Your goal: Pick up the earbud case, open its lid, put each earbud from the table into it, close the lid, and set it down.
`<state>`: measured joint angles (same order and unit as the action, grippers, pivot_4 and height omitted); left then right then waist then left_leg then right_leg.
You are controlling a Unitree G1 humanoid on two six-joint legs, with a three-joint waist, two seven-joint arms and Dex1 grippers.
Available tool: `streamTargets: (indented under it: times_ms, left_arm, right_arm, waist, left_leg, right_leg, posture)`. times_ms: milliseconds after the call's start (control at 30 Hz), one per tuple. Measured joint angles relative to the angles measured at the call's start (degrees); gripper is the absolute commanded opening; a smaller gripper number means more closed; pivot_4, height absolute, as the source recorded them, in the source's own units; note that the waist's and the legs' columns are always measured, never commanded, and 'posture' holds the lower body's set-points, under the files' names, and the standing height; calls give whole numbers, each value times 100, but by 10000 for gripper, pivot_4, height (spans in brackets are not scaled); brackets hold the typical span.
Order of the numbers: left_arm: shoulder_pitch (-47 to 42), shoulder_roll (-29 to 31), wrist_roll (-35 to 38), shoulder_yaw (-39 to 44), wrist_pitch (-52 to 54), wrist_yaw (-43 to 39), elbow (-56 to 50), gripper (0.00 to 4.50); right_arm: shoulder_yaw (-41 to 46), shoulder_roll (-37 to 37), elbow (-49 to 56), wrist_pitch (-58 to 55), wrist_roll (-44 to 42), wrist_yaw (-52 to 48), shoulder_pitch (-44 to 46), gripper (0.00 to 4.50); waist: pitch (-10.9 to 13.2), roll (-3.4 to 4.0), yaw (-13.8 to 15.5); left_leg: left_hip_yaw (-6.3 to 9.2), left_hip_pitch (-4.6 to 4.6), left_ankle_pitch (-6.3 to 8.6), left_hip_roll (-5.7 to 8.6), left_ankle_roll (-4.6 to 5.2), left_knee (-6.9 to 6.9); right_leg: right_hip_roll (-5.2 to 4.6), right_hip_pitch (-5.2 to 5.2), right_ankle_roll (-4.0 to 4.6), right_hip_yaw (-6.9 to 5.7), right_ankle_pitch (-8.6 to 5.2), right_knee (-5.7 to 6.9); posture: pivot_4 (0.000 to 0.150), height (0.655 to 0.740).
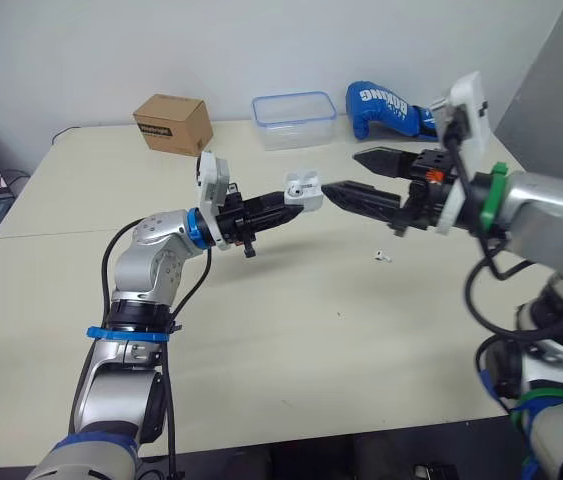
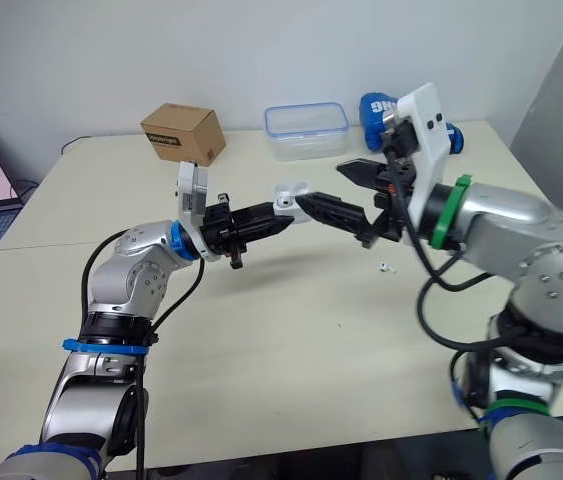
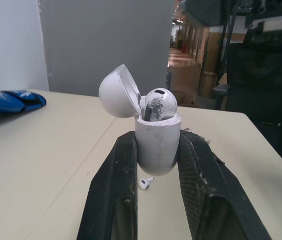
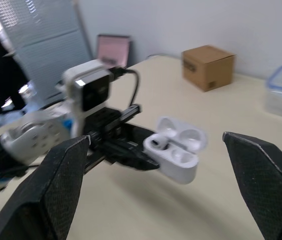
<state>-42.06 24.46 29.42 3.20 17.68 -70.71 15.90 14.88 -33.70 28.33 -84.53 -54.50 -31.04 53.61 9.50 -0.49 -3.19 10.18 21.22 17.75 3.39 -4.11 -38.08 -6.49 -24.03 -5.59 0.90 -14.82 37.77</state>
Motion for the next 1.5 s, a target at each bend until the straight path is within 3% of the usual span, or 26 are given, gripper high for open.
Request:
streamTargets:
  times_ms: [100,233,400,533,933,1467,1500]
  left_arm:
    - [158,145,95,52,106,-56,-212,7562]
    - [373,236,236,91,247,-96,-575,7562]
    - [641,315,353,128,357,-61,-889,7562]
    - [860,339,403,140,384,30,-1064,7562]
    - [1260,517,576,190,561,240,-1595,7562]
    - [1350,554,650,207,576,387,-1755,7562]
    - [1350,553,651,206,576,390,-1755,7562]
  right_arm:
    - [-857,-1189,-319,546,237,-1144,-156,44409]
    - [-2997,-2169,-1161,1745,1661,-2278,64,44409]
    - [-4979,-1874,-2777,3021,3618,-3067,868,44409]
    - [-5760,-1254,-3948,3560,4642,-3544,1523,44409]
    - [-6120,37,-6695,4622,6132,-4252,2044,44409]
    - [-5685,679,-8108,5162,6940,-4367,2064,44409]
    - [-5642,705,-8187,5188,6966,-4354,2077,42809]
  waist:
    - [1,-1,-9]
    - [1,-2,-44]
    - [3,-4,-103]
    - [3,-4,-113]
    - [3,-3,-60]
    - [2,-3,-74]
    - [2,-3,-76]
  left_leg:
    - [-7,0,1,0,2,0]
    - [-29,-10,1,-5,1,-1]
    - [-35,-8,0,-7,0,4]
    - [-28,1,0,-6,-1,6]
    - [-10,16,-1,2,-3,-1]
    - [-11,16,-1,3,-4,-1]
    - [-11,16,-1,3,-4,-2]
  right_leg:
    - [-1,0,-2,1,-1,-4]
    - [0,-1,-3,14,-2,5]
    - [-2,-11,-3,21,-2,2]
    - [-5,-13,-2,14,-1,-11]
    - [-12,-20,0,2,0,-9]
    - [-12,-24,0,4,0,-4]
    - [-12,-24,0,4,0,-3]
  posture:
    - [1500,7307]
    - [1500,7307]
    - [1500,7307]
    - [1500,7307]
    - [1500,7307]
    - [1500,7307]
    - [1500,7307]
